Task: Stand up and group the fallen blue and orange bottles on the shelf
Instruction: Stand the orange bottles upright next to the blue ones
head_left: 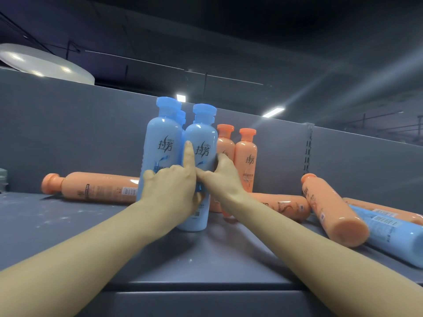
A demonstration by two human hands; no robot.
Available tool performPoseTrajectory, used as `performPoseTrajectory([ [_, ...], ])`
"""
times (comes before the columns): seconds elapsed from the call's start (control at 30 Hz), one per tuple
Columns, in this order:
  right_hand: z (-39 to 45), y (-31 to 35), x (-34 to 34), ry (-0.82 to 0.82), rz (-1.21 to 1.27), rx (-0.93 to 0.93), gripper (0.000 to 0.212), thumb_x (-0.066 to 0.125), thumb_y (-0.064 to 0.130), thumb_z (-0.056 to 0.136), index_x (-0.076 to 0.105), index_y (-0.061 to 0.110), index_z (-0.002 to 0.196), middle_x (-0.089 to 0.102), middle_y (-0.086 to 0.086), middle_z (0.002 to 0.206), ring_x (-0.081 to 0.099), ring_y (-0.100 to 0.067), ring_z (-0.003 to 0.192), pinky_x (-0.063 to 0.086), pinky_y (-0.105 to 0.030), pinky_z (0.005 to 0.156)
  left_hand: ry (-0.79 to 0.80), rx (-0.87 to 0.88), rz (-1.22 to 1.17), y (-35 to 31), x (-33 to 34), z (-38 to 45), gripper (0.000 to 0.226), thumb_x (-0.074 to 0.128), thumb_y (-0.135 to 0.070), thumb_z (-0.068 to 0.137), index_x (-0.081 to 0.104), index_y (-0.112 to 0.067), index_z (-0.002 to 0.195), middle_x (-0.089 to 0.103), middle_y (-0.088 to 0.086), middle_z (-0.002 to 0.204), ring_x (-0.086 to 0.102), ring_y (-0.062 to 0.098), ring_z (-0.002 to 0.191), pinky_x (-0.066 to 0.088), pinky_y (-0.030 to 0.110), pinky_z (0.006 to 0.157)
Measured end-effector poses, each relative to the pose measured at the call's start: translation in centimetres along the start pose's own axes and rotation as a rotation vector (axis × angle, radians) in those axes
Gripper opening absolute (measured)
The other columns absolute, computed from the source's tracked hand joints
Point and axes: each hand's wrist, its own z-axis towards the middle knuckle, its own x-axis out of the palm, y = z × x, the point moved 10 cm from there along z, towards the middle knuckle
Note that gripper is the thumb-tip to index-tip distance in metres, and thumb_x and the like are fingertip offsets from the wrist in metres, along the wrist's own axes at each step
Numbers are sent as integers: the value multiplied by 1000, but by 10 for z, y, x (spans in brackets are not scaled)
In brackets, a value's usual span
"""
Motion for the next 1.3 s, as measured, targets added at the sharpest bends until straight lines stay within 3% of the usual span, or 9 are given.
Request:
performPoseTrajectory([
  [0.27, -4, 2, 0, 17, -24, -22, 41, 72, 16, 78, 53, 9, 114, 64, -4, 117, 62, -19, 107, 53, -36, 92, -23, -12, -34, 1, -2, 0, 94, 48, -45, 91, -19, -11, 147, 50, 3, 90, 59, 28, 100, 28, 31, 73],
  [0.4, -7, -1, 2, 45, -36, -13, 47, 71, 21, 80, 51, 11, 120, 62, -3, 120, 61, -18, 110, 52, -37, 94, -56, 4, -16, 2, -2, -2, 94, 47, -46, 89, -19, -12, 147, 62, 2, 105, 60, 25, 99, 29, 30, 72],
  [0.6, -19, -5, -4, 122, -150, 17, 51, 64, 22, 85, 43, 13, 132, 59, -3, 124, 57, -18, 113, 47, -35, 99, -49, 4, -50, 5, -7, -3, 90, 47, -41, 89, -15, -14, 148, 61, 6, 109, 60, 27, 99, 34, 29, 71],
  [0.7, -30, -2, -17, 134, -222, 22, 50, 61, 24, 88, 42, 14, 133, 57, 3, 115, 55, -15, 107, 48, -31, 90, -18, -33, -139, 8, -10, -5, 89, 50, -44, 88, -10, -16, 149, 60, 8, 109, 59, 30, 100, 36, 29, 68],
  [0.77, -38, -1, -27, 146, -271, 19, 48, 61, 26, 88, 43, 17, 131, 54, 8, 98, 54, -15, 98, 49, -24, 71, 3, -59, -220, 11, -8, -5, 89, 53, -43, 86, -5, -16, 149, 62, 7, 102, 58, 31, 100, 39, 31, 67],
  [0.83, -44, -1, -42, 140, -346, 23, 50, 61, 27, 89, 42, 19, 134, 51, 4, 100, 51, -15, 97, 44, -18, 59, 20, -78, -298, 14, -7, -6, 86, 55, -40, 84, 2, -16, 148, 65, 5, 95, 58, 31, 99, 44, 34, 70],
  [1.0, -49, 6, -108, -4, -539, 10, 47, 60, 25, 87, 48, 15, 131, 52, 1, 106, 51, -15, 101, 46, -30, 88, -23, -74, -388, 4, -25, -8, 72, 55, -34, 84, 18, -19, 144, 68, 0, 90, 57, 29, 97, 49, 39, 76],
  [1.17, -50, 1, -170, -173, -705, 57, 38, 56, 25, 86, 54, 16, 124, 56, -4, 122, 53, -18, 104, 46, -35, 94, 8, 44, -411, -41, -35, -11, 56, 57, -32, 84, 38, -17, 134, 64, 0, 104, 56, 27, 102, 49, 39, 82],
  [1.3, -51, -13, -189, -229, -785, 93, 39, 55, 27, 83, 57, 16, 120, 59, -6, 116, 53, -24, 114, 44, -36, 98, 105, 131, -396, -82, -26, -9, 51, 58, -34, 82, 44, -15, 127, 54, 4, 113, 54, 27, 104, 47, 43, 89],
])
